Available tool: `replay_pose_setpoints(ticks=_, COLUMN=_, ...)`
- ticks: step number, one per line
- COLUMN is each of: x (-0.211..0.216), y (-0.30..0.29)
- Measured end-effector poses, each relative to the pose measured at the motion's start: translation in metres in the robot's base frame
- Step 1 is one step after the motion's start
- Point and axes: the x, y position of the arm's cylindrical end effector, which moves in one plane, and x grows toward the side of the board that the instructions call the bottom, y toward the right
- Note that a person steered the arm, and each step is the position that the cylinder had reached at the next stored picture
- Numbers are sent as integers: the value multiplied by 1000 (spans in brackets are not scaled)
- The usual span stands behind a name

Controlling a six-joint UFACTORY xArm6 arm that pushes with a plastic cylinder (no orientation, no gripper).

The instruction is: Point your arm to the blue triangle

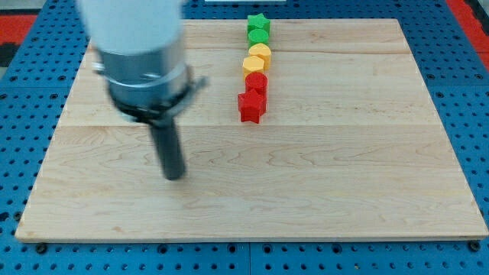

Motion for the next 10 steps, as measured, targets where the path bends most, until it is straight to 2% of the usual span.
replay_pose_setpoints(ticks=2, x=-95, y=-76)
replay_pose_setpoints(ticks=7, x=-277, y=-172)
replay_pose_setpoints(ticks=9, x=-294, y=-179)
replay_pose_setpoints(ticks=10, x=-317, y=-178)
